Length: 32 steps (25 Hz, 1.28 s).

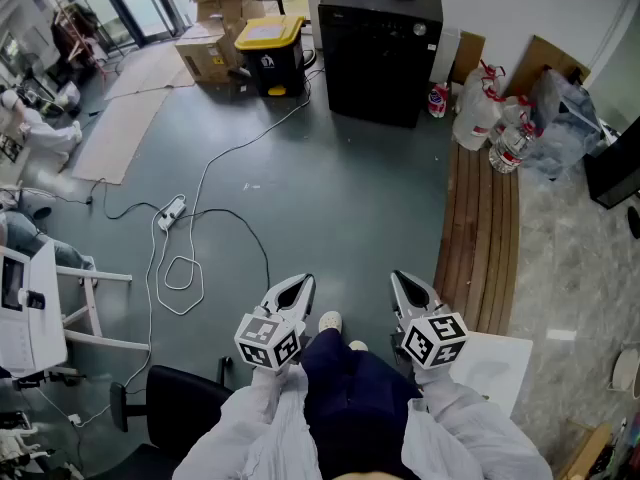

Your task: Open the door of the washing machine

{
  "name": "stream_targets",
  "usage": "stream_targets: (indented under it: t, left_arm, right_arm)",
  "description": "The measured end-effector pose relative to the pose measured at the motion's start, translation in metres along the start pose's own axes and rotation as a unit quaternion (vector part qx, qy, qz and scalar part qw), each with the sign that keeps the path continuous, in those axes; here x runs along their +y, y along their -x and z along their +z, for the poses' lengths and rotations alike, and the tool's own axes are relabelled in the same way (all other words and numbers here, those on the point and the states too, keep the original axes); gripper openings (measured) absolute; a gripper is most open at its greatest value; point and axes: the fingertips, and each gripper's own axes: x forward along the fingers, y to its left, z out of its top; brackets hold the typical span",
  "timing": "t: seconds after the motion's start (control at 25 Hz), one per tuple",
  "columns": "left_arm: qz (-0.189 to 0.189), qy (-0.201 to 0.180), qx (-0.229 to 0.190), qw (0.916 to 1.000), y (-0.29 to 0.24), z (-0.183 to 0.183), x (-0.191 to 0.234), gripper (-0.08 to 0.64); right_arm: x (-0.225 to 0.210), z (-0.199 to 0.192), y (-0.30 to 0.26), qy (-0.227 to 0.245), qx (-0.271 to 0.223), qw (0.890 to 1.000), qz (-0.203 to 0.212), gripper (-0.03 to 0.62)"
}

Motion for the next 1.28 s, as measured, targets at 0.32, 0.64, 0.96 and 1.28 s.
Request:
stream_targets:
  t: [0.32,0.64,0.96,1.28]
  left_arm:
    - [0.004,0.012,0.006,0.9999,0.008,-0.030,-0.021,-0.002]
    - [0.009,0.009,0.000,0.9999,-0.033,-0.008,-0.006,0.179]
    - [0.011,0.019,-0.012,0.9997,-0.101,0.041,0.051,0.224]
    - [0.000,-0.012,-0.009,0.9999,-0.187,0.124,0.121,0.224]
  right_arm:
    - [0.001,-0.020,0.029,-0.042,-0.004,0.999,0.019,0.007]
    - [-0.025,-0.002,0.006,-0.035,-0.002,0.999,0.004,0.008]
    - [-0.051,0.041,-0.079,-0.022,0.008,1.000,0.013,0.008]
    - [-0.083,0.119,-0.187,-0.017,0.000,1.000,0.002,0.008]
